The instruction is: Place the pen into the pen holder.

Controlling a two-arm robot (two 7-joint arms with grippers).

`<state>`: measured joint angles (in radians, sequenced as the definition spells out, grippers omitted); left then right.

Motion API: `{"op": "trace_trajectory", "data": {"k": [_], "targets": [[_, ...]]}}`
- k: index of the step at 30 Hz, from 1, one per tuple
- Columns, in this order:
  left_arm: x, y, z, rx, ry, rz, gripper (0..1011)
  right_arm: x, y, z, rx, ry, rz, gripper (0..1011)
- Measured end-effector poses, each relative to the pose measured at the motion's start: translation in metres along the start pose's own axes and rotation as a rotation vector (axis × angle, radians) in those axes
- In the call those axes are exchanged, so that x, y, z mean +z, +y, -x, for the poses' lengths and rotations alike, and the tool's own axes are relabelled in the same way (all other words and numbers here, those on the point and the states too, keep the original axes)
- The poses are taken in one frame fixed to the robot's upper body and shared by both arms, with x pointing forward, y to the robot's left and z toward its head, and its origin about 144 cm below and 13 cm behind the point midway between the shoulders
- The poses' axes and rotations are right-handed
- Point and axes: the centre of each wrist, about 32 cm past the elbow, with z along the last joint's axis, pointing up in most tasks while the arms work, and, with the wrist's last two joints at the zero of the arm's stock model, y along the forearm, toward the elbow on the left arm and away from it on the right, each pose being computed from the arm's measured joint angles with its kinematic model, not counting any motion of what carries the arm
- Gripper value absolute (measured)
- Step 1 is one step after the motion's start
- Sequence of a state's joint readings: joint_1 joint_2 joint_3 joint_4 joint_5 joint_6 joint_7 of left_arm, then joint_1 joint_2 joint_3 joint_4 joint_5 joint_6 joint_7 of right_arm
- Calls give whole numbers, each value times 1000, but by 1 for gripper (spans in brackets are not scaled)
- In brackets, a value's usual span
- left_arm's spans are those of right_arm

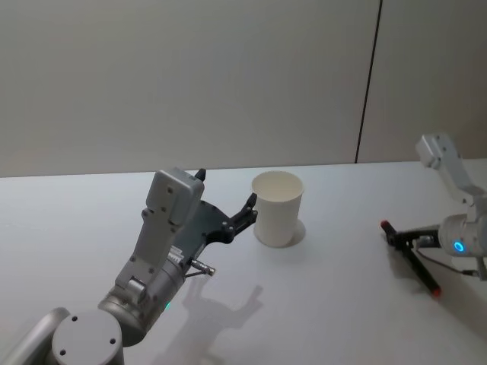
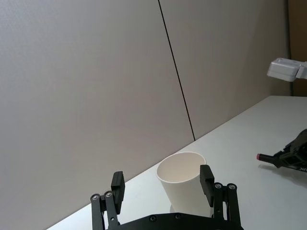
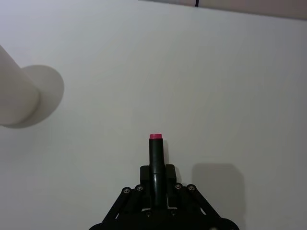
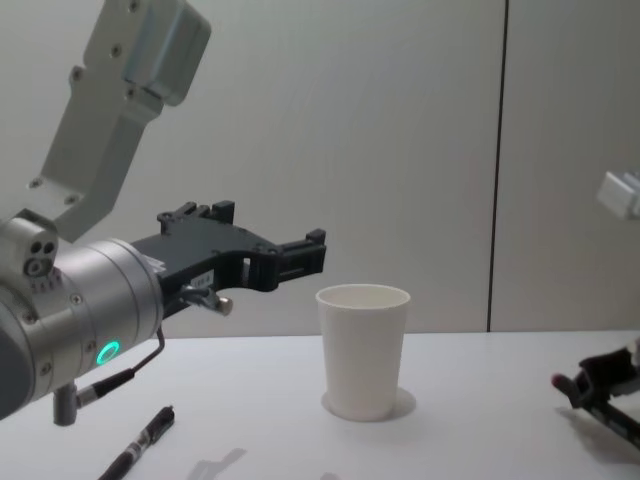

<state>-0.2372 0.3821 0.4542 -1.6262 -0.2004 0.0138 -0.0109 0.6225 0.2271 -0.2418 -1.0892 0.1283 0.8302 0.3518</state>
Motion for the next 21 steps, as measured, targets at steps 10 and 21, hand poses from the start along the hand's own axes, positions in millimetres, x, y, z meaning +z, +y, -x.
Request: {"op": "trace_trajectory", "data": {"k": [10, 21], "targets": [[0, 0, 0, 0, 0, 0, 1003, -1, -12, 2, -10, -47, -138, 172], [0, 0, 0, 0, 0, 0, 1003, -6, -24, 7, -28, -103, -294, 172]]}}
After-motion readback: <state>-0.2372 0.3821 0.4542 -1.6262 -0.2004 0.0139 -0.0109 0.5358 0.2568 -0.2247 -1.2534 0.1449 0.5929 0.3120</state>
